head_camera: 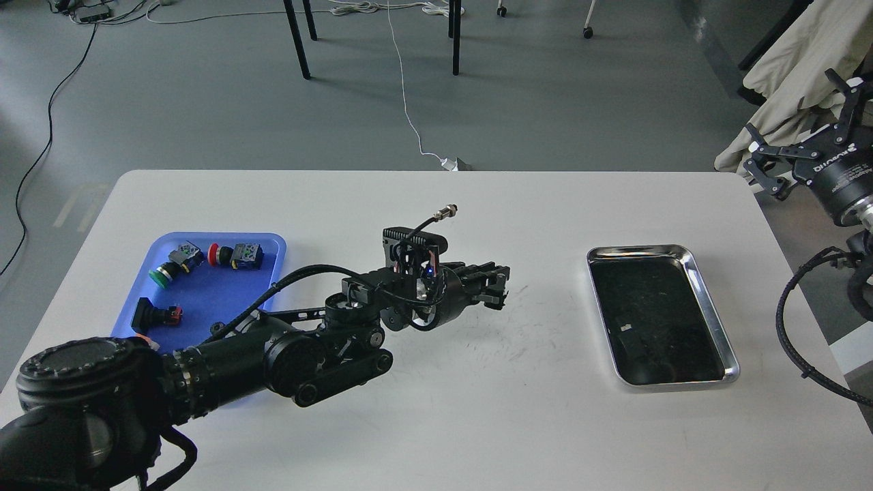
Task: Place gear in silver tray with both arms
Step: 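Carry the black gear with the left gripper to the table center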
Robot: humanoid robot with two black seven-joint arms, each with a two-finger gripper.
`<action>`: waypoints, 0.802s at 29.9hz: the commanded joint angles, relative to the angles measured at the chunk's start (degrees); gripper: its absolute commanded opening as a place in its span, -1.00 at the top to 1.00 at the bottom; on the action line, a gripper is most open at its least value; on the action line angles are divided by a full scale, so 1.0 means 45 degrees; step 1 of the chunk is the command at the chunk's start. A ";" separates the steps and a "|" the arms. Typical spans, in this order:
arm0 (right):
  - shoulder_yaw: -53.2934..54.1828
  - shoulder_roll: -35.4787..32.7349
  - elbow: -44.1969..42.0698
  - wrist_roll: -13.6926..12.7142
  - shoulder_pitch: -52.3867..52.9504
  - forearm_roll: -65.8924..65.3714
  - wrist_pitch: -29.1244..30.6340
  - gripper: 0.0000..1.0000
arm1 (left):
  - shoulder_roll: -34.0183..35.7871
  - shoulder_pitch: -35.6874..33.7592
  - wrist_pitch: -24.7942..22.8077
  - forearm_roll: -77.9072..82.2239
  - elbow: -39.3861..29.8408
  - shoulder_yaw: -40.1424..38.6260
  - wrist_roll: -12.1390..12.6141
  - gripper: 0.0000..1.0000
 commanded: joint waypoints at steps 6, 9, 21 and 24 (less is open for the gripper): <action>-0.0008 0.0010 0.0013 0.0002 0.0002 0.0001 0.0002 -0.98 | -0.0004 0.1302 -0.0080 -0.0346 -0.0279 0.0021 -0.0354 0.82; -0.0008 0.0010 0.0052 0.0002 0.0002 0.0001 0.0002 -0.98 | -0.0004 0.1440 -0.0080 -0.0326 -0.0279 0.0021 -0.0354 0.81; -0.0008 0.0030 0.0071 0.0002 0.0022 0.0001 0.0002 -0.98 | -0.0004 0.1479 -0.0022 -0.0404 -0.1118 0.0040 -0.0627 0.17; -0.0008 0.0030 0.0071 0.0002 0.0022 0.0001 0.0001 -0.98 | -0.0004 0.1459 0.0017 -0.0891 -0.1354 0.0040 -0.0627 -0.03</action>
